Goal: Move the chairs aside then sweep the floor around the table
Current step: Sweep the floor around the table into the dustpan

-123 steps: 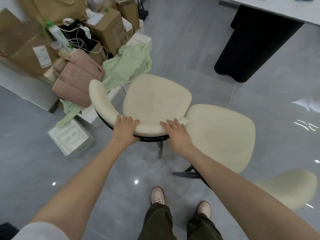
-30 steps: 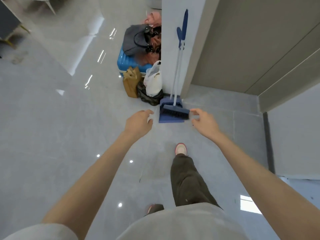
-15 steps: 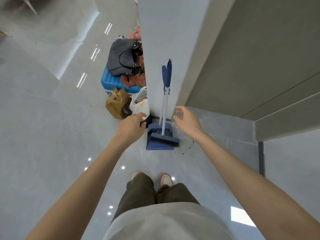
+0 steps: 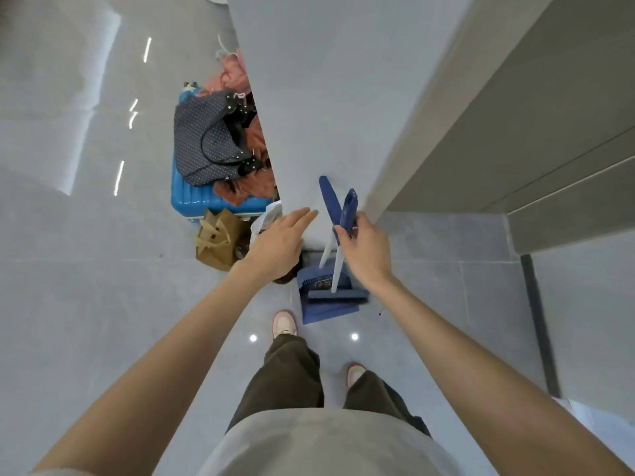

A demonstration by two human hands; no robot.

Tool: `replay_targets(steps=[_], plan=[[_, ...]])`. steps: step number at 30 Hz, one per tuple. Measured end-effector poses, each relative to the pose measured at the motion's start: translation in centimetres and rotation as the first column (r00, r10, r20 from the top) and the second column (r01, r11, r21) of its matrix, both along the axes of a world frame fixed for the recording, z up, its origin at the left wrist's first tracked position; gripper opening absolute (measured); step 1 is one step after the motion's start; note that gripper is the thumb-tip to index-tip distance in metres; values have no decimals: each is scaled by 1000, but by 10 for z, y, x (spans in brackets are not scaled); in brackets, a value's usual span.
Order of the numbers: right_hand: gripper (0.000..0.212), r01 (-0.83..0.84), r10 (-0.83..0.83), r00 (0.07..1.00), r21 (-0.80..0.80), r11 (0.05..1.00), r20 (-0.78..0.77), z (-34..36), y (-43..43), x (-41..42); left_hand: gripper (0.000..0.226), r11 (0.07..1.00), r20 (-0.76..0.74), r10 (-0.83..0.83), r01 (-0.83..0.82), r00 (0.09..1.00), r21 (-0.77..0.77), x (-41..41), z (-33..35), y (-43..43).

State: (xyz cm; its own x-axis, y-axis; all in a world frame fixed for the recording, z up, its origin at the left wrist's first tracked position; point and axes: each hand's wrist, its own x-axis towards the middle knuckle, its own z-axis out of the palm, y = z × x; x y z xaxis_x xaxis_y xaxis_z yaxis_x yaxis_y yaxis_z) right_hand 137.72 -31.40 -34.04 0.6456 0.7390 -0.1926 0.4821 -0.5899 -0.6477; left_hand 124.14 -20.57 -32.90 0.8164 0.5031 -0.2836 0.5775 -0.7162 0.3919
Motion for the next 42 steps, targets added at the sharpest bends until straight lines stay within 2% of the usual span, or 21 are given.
replay_targets(steps=[3, 5, 7, 9, 12, 15, 17, 21, 25, 26, 28, 29, 30, 31, 34, 36, 38, 40, 42], plan=[[27, -67, 71, 996, -68, 995, 58, 3, -5, 1, 71, 991, -35, -124, 125, 992, 46, 14, -11, 20], [26, -88, 93, 993, -73, 993, 74, 8, -7, 3, 74, 953, -141, -245, 265, 959, 146, 30, -18, 32], [19, -76, 79, 995, -54, 996, 63, 13, -11, 1, 69, 870, -236, -388, 438, 891, 226, 46, -25, 34], [9, -21, 21, 1000, -20, 1000, 13, 13, -14, -2, 53, 775, -264, -514, 573, 816, 265, 60, -31, 33], [41, 92, -93, 996, 78, 993, 6, 9, -15, -6, 30, 677, -241, -599, 644, 763, 355, 77, -32, 29], [49, 202, -192, 977, 118, 972, -88, 4, -19, -1, 32, 613, -349, -621, 713, 701, 341, 82, -31, 25], [44, 256, -241, 958, 86, 963, -156, 1, -21, 1, 30, 658, -293, -601, 668, 744, 347, 76, -35, 16], [25, 315, -297, 915, 23, 949, -274, 0, -30, -2, 39, 712, -182, -556, 578, 811, 399, 58, -54, 1], [22, 389, -365, 893, 42, 920, -264, -1, -46, -16, 41, 750, -164, -498, 518, 852, 411, 50, -45, -29], [26, 469, -439, 860, 63, 881, -259, 0, -54, -19, 37, 783, -178, -465, 496, 867, 375, 46, -40, -33], [31, 711, -664, 688, 94, 697, -292, 1, -74, -12, 32, 849, -218, -358, 413, 908, 330, 34, -41, -30], [28, 789, -731, 602, 97, 607, -319, 3, -84, -2, 33, 869, -190, -329, 375, 925, 322, 29, -43, -26], [24, 817, -761, 564, 80, 572, -321, 5, -93, 8, 36, 875, -176, -308, 351, 935, 335, 24, -42, -26], [20, 814, -756, 561, 57, 579, -336, 6, -97, 18, 38, 866, -184, -330, 374, 926, 332, 23, -41, -28], [25, 742, -706, 619, -40, 670, -344, 10, -89, 27, 36, 893, -321, -400, 443, 859, 73, 31, -38, -55], [30, 601, -617, 749, -147, 786, -241, 14, -81, 18, 29, 863, -429, -423, 499, 798, 78, 34, -35, -71], [35, 350, -411, 903, -340, 873, -125, 19, -83, 8, 28, 817, -558, -457, 575, 693, 44, 25, -35, -80], [39, 176, -288, 938, -450, 875, -195, 22, -90, 4, 29, 824, -589, -470, 566, 657, -25, 12, -39, -81], [26, 110, -317, 839, -432, 895, -443, 23, -97, 8, 29, 858, -544, -456, 510, 705, -58, 6, -41, -82]])
